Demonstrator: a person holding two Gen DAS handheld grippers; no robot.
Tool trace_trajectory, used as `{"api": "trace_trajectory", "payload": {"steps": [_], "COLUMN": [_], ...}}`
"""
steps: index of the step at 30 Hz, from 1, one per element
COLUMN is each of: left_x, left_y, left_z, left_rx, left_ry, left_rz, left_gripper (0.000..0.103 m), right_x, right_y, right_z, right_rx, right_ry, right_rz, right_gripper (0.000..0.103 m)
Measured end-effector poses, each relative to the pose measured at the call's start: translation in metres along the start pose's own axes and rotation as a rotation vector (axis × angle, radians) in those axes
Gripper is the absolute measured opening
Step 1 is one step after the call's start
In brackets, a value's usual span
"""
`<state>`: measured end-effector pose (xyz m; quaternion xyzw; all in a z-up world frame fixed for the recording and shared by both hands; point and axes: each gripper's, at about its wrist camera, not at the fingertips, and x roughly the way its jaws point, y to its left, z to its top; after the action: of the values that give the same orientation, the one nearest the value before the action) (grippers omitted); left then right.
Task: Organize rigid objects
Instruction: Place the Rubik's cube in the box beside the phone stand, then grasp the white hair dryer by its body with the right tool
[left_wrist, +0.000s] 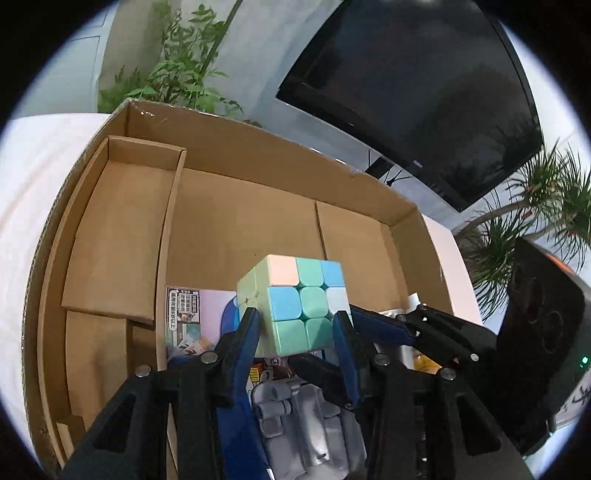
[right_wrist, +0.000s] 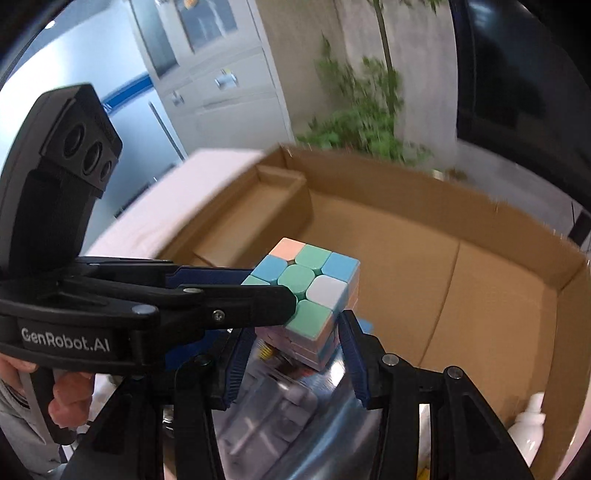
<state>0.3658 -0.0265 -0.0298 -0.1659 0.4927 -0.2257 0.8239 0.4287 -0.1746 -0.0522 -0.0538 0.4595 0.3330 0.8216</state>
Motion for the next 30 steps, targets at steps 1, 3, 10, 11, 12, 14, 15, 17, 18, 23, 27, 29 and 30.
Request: {"api": "trace_trajectory", "payload": {"steps": [1, 3, 10, 11, 12, 14, 15, 17, 18, 23, 27, 29, 30], "left_x": [-0.001, -0.003, -0.006, -0.007, -0.008, -0.018, -0.031, -0.062, -0.083, -0.170, -0.199, -0.211, -0.217], "left_y": [-0.001, -0.002, -0.006, -0.008, -0.009, -0.014, -0.020, -0.034, -0.044, -0.066, -0.078, -0.085, -0.087], "left_z": [-0.001, -0.005, -0.017, -0.018, -0.018, -0.025, -0.031, -0.046, -0.060, -0.132, -0.177, -0.198, -0.204], "left_rx": [0.000, -0.005, 0.017, 0.029, 0.039, 0.063, 0.097, 0.183, 0.231, 0.327, 0.346, 0.361, 0.368], "left_ry": [0.006, 0.021, 0.054, 0.054, 0.057, 0.041, 0.004, -0.088, -0.155, -0.417, -0.456, -0.472, -0.475], "left_rz": [0.001, 0.005, 0.011, 0.010, 0.012, 0.025, 0.047, 0.087, 0.127, 0.273, 0.345, 0.375, 0.380], "left_gripper": [0.038, 0.038, 0.038, 0.039, 0.039, 0.039, 0.042, 0.052, 0.071, 0.094, 0.094, 0.094, 0.094], "right_x": [-0.001, -0.003, -0.010, -0.011, -0.013, -0.020, -0.026, -0.050, -0.063, -0.125, -0.141, -0.147, -0.150], "right_y": [0.002, 0.008, 0.028, 0.028, 0.029, 0.032, 0.036, 0.046, 0.052, 0.102, 0.136, 0.151, 0.156], "right_z": [-0.002, -0.009, -0.028, -0.028, -0.029, -0.032, -0.035, -0.047, -0.055, -0.128, -0.180, -0.199, -0.207], "right_rx": [-0.012, -0.007, 0.030, 0.036, 0.037, 0.040, 0.042, 0.031, 0.031, 0.063, 0.113, 0.124, 0.132], "right_ry": [-0.005, 0.007, 0.040, 0.045, 0.045, 0.043, 0.037, -0.026, -0.078, -0.284, -0.310, -0.311, -0.316], "right_rz": [-0.018, -0.018, -0.039, -0.041, -0.046, -0.055, -0.083, -0.176, -0.214, -0.341, -0.402, -0.401, -0.409], "right_gripper": [0.046, 0.046, 0.048, 0.048, 0.048, 0.047, 0.051, 0.076, 0.096, 0.102, 0.102, 0.102, 0.102]}}
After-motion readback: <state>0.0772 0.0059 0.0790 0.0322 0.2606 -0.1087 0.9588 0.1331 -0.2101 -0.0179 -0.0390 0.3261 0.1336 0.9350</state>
